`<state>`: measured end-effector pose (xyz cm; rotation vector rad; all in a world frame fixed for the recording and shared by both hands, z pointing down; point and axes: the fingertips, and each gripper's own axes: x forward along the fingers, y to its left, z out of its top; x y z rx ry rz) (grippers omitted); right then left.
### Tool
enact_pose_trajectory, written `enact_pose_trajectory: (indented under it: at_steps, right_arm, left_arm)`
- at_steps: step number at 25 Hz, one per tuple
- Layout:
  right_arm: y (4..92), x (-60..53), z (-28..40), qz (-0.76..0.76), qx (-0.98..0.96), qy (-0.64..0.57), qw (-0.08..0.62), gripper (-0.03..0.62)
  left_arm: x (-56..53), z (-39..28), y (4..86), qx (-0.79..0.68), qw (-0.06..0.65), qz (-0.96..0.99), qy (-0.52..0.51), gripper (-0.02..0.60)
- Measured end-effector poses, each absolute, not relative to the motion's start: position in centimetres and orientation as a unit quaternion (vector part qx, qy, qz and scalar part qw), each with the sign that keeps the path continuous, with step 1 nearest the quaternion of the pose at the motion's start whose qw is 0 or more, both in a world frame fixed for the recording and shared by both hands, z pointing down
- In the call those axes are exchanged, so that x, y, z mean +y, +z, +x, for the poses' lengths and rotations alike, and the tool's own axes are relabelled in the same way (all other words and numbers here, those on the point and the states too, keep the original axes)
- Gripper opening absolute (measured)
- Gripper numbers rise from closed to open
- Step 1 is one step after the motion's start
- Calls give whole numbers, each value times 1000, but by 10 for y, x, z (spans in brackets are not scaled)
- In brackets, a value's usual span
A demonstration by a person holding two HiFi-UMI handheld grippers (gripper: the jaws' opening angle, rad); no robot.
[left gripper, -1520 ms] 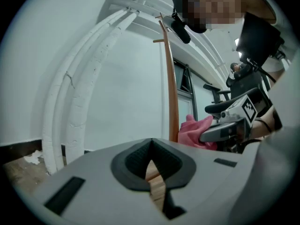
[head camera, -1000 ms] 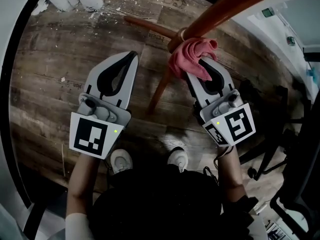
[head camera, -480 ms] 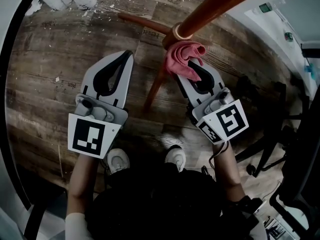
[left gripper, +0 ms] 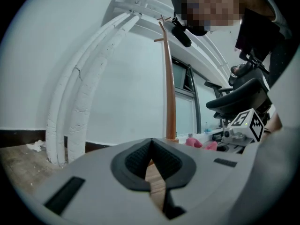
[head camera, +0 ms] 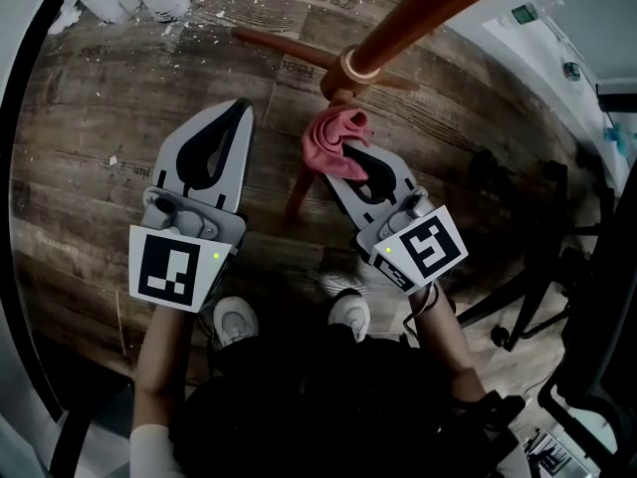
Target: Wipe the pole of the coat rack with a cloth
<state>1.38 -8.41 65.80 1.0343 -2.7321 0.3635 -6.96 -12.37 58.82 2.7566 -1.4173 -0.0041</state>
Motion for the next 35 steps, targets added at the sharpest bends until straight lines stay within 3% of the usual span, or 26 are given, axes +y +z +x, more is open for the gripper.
enact_pose_trajectory:
  at_steps: [17, 35]
  right_arm:
    - [692, -49, -15, 300, -936, 151, 104, 91]
    - [751, 18, -42, 216, -927, 255, 169, 91]
  left_arm:
    - [-122, -69, 596, -457, 29, 889, 4, 11]
    - [-122, -67, 603, -456, 39, 889, 8, 11]
